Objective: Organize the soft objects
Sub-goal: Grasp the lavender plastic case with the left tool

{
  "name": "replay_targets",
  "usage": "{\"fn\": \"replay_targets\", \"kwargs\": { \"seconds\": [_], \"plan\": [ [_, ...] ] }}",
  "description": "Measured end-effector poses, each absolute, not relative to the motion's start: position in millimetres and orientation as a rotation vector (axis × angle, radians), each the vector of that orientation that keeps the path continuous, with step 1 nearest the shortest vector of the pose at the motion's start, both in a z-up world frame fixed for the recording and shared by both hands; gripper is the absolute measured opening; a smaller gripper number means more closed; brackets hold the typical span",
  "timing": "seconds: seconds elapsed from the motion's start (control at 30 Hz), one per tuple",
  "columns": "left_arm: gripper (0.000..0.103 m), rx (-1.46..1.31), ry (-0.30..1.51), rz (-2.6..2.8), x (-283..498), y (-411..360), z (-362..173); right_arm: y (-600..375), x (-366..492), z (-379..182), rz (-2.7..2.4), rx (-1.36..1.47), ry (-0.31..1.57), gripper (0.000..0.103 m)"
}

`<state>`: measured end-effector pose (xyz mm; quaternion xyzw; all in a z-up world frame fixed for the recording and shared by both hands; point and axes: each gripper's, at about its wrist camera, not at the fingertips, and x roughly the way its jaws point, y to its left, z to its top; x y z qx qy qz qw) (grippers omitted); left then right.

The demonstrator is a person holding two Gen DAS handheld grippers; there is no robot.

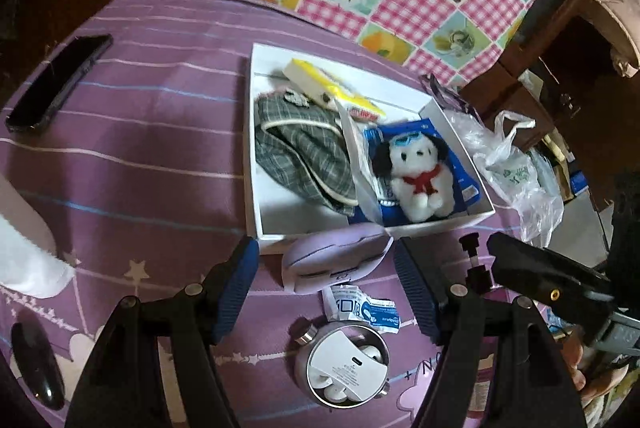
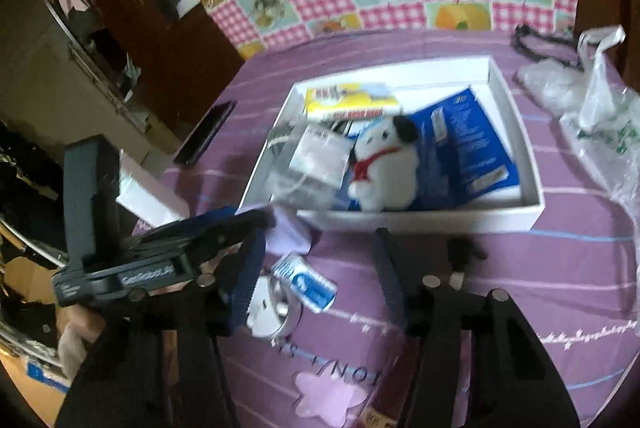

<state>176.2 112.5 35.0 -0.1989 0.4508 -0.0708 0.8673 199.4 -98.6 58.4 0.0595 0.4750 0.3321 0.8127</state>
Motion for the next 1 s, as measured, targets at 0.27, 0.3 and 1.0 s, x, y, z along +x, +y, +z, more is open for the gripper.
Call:
{"fn": "replay_targets", "kwargs": {
  "seconds": [0.27,0.3,1.0],
  "plan": [
    [0.054,-0.391,0.963,-0.161,184,101,19,-87,197,45,0.713,0.081,1.089,0.052],
    [0.053,-0.401,0.963,-0.167,184,101,19,-86,197,44,0.715,0.078,1.091,0.052],
    [0.028,-0.360,0.945,-0.111,165,108,50,-69,191,37,0.724,-0.014,1.105,0.052]
  ]
}}
